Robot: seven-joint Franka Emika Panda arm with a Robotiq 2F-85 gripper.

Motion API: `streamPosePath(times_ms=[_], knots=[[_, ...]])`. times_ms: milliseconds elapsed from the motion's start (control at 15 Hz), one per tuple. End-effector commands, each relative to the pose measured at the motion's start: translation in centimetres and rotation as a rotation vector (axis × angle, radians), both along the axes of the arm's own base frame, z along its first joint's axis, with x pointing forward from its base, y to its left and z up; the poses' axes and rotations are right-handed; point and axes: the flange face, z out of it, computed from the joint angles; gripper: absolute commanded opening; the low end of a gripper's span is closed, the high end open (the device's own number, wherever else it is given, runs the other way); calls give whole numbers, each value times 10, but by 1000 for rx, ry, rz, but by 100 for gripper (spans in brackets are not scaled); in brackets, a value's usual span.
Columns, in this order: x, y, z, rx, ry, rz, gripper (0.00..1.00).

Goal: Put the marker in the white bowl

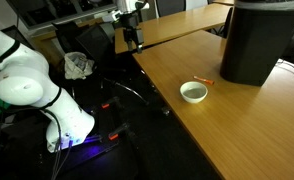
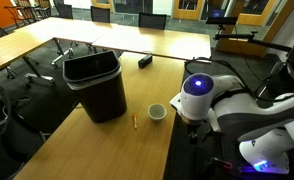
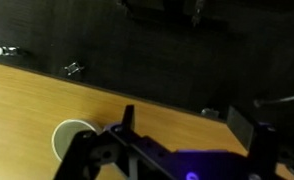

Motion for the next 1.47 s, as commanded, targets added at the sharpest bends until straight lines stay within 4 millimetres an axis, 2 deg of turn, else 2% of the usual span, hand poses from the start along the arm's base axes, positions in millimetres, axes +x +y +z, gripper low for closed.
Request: streamPosePath(times_ms=[0,200,400,667,867,1133,1267,1400], knots=[[60,-14,-23,49,-86,-186,100],[123,-40,-51,88,-168,-353,100],[182,-59,-89,114,-242,-518,100],[234,-68,-135,115,-299,-733,100],[260,-80,-159,104,-322,-893,100],[277,-115,-182,88,-371,-1106,99],[279,-133,-192,101,-369,-1218,93],[281,-144,-203,114,-361,-1320,82]])
